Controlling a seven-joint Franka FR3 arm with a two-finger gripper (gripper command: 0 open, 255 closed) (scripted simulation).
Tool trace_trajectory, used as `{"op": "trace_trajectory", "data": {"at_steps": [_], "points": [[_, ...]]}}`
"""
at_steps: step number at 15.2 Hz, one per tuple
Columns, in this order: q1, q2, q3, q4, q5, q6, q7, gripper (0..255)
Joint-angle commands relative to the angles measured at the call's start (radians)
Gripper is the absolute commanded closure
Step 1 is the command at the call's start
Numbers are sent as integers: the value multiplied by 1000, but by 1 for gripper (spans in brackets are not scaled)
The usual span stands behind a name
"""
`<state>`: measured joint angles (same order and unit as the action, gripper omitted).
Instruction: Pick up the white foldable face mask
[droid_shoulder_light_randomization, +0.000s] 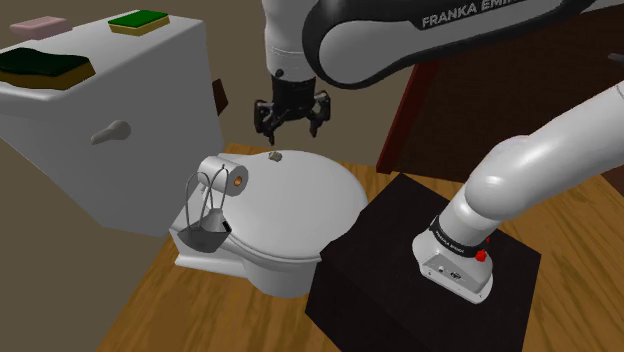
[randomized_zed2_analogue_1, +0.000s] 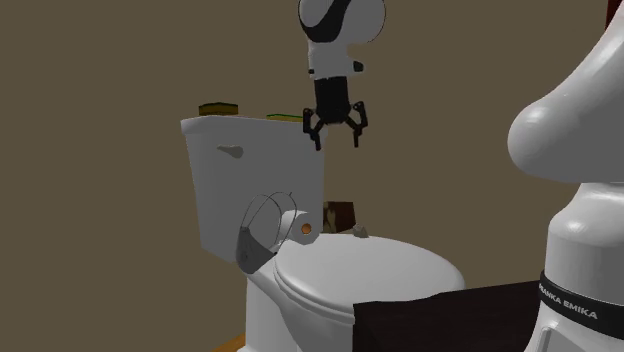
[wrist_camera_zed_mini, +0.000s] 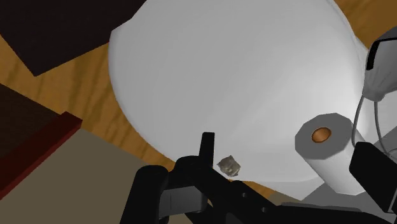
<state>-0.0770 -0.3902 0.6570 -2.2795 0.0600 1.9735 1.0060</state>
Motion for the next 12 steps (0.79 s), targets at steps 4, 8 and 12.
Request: {"op": "trace_trajectory", "data": {"at_steps": [4,8,12], "points": [[-76,232,175,115,-168,58,292,0],[-73,494,260,261,-413,24,568,0],[65,738,207,441,-617,-60,776,0]]}}
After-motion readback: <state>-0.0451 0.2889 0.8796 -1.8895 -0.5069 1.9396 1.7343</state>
